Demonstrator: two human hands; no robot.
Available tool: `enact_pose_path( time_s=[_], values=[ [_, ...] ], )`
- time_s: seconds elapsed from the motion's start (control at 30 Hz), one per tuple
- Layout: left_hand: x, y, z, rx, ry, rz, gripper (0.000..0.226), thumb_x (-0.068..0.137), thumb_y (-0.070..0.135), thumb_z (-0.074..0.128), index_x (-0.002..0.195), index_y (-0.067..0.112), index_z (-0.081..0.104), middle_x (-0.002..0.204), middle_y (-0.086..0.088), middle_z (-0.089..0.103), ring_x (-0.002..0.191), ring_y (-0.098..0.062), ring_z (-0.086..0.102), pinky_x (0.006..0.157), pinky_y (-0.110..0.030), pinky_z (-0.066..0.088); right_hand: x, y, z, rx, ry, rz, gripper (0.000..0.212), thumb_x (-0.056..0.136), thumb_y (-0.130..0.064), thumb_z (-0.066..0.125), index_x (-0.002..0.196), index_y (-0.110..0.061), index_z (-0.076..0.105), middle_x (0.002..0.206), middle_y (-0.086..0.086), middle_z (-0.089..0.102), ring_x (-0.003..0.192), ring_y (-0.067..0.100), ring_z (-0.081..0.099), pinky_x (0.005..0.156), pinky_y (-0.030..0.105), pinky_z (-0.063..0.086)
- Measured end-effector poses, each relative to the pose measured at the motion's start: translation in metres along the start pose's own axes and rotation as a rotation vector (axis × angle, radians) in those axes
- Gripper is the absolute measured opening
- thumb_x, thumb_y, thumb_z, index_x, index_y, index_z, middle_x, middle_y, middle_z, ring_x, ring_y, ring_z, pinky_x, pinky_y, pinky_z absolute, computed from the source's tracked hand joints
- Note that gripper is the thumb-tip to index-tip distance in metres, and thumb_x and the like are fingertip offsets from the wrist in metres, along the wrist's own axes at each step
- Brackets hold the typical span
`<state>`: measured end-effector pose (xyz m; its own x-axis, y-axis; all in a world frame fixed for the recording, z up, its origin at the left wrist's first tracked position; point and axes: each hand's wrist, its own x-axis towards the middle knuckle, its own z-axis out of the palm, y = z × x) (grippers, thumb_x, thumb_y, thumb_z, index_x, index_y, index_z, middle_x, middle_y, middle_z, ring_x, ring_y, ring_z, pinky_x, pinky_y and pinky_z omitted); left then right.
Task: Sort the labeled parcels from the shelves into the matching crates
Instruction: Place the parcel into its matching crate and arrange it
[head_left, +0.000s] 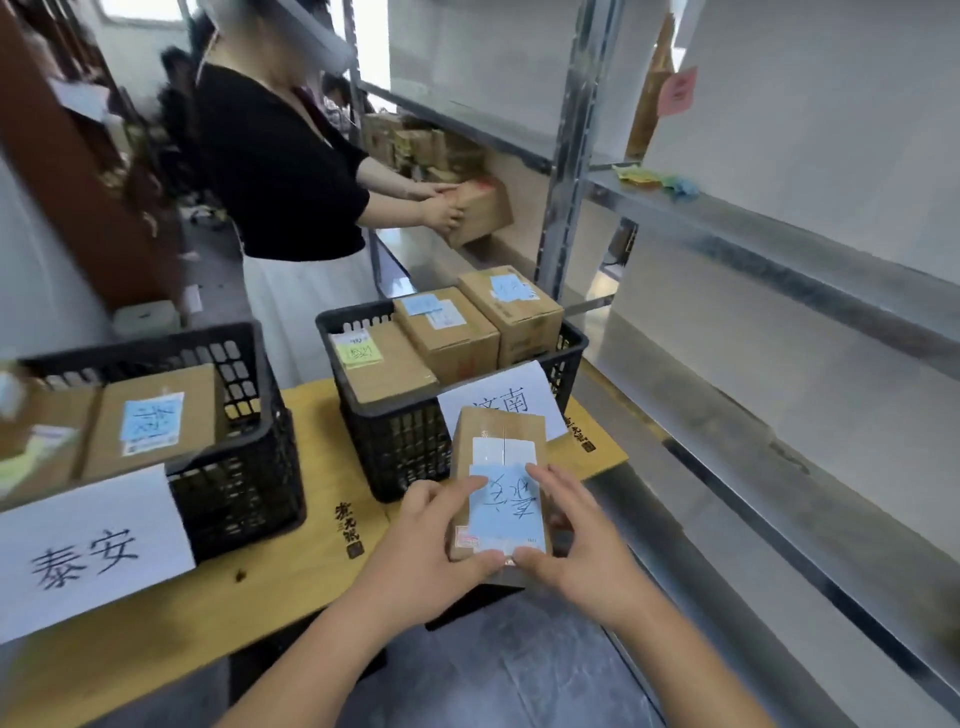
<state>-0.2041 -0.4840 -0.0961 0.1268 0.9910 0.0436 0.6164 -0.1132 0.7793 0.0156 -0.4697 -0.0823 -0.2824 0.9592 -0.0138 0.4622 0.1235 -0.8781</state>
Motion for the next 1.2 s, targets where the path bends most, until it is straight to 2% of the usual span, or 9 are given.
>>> enact_pose_path(
  time_s=[0.1, 0.23, 0.37, 0.53, 0.7, 0.83, 0.9, 0.97, 1.2],
  values=[
    [-0.011, -0.014, -0.026, -0.004, 0.055, -0.017, 0.068, 0.077, 0.069, 0.064, 0.14, 0.053, 0.043, 0.138, 0.025, 0.035, 0.124, 0.012, 0.038, 0.1, -0.025, 0.05, 0.016, -0.014, 0.024, -0.009, -0.014, -0.039, 0.077, 0.081, -0.024, 0.085, 0.143, -0.047, 0.046, 0.15, -0.031, 0.037, 0.12, -0.018, 0.045, 0.086, 0.013, 0.052],
    [-0.021, -0.022, -0.06, 0.028, 0.115, -0.039, 0.059, 0.087, 0.055, 0.069, 0.141, 0.048, 0.046, 0.121, 0.045, 0.039, 0.119, 0.011, 0.046, 0.096, -0.019, 0.048, 0.037, -0.035, 0.052, -0.018, -0.051, -0.056, 0.065, 0.082, -0.033, 0.083, 0.14, -0.041, 0.054, 0.149, -0.026, 0.043, 0.117, -0.014, 0.05, 0.083, 0.009, 0.049],
    [-0.024, -0.036, -0.086, 0.029, 0.211, -0.083, 0.054, 0.085, 0.056, 0.069, 0.137, 0.05, 0.051, 0.12, 0.05, 0.04, 0.115, 0.02, 0.044, 0.095, -0.02, 0.049, 0.057, -0.057, 0.073, -0.001, -0.065, -0.097, 0.058, 0.086, -0.027, 0.081, 0.138, -0.036, 0.056, 0.14, -0.033, 0.042, 0.111, -0.014, 0.051, 0.081, 0.006, 0.046],
    [-0.025, -0.052, -0.112, -0.016, 0.303, -0.153, 0.051, 0.087, 0.054, 0.067, 0.134, 0.056, 0.048, 0.128, 0.041, 0.043, 0.121, 0.018, 0.04, 0.095, -0.024, 0.051, 0.094, -0.075, 0.096, -0.005, -0.16, -0.136, 0.063, 0.085, -0.031, 0.082, 0.14, -0.042, 0.054, 0.149, -0.026, 0.037, 0.115, -0.015, 0.049, 0.088, 0.014, 0.052],
    [-0.015, -0.07, -0.136, -0.019, 0.386, -0.247, 0.057, 0.089, 0.053, 0.066, 0.14, 0.057, 0.041, 0.131, 0.042, 0.035, 0.124, 0.015, 0.037, 0.097, -0.026, 0.051, 0.141, -0.088, 0.122, 0.005, -0.276, -0.203, 0.063, 0.086, -0.03, 0.081, 0.14, -0.044, 0.053, 0.144, -0.031, 0.033, 0.122, -0.024, 0.037, 0.081, -0.005, 0.037],
    [-0.008, -0.076, -0.159, 0.031, 0.45, -0.324, 0.054, 0.089, 0.054, 0.067, 0.136, 0.063, 0.041, 0.132, 0.039, 0.039, 0.12, 0.02, 0.038, 0.093, -0.01, 0.044, 0.177, -0.101, 0.143, 0.013, -0.359, -0.247, 0.063, 0.084, -0.037, 0.082, 0.14, -0.047, 0.052, 0.151, -0.027, 0.032, 0.131, -0.009, 0.037, 0.099, 0.008, 0.037],
    [-0.003, -0.077, -0.173, 0.059, 0.489, -0.36, 0.053, 0.088, 0.051, 0.069, 0.131, 0.065, 0.041, 0.13, 0.037, 0.044, 0.117, 0.021, 0.04, 0.087, -0.002, 0.039, 0.194, -0.109, 0.154, 0.038, -0.403, -0.261, 0.064, 0.085, -0.038, 0.081, 0.141, -0.046, 0.052, 0.153, -0.026, 0.031, 0.125, -0.015, 0.039, 0.088, 0.002, 0.041],
    [0.0, -0.079, -0.184, 0.082, 0.527, -0.409, 0.053, 0.088, 0.051, 0.069, 0.131, 0.063, 0.042, 0.126, 0.038, 0.045, 0.117, 0.017, 0.044, 0.09, -0.008, 0.04, 0.208, -0.118, 0.164, 0.044, -0.444, -0.281, 0.064, 0.086, -0.038, 0.08, 0.143, -0.044, 0.051, 0.151, -0.027, 0.031, 0.117, -0.022, 0.038, 0.076, -0.003, 0.04],
    [-0.001, -0.091, -0.218, 0.068, 0.641, -0.55, 0.058, 0.085, 0.052, 0.072, 0.138, 0.053, 0.048, 0.114, 0.043, 0.043, 0.104, 0.023, 0.044, 0.076, -0.005, 0.04, 0.242, -0.15, 0.201, -0.008, -0.576, -0.367, 0.068, 0.089, -0.044, 0.076, 0.149, -0.043, 0.043, 0.153, -0.022, 0.031, 0.119, 0.001, 0.046, 0.071, 0.007, 0.045]
  ],
)
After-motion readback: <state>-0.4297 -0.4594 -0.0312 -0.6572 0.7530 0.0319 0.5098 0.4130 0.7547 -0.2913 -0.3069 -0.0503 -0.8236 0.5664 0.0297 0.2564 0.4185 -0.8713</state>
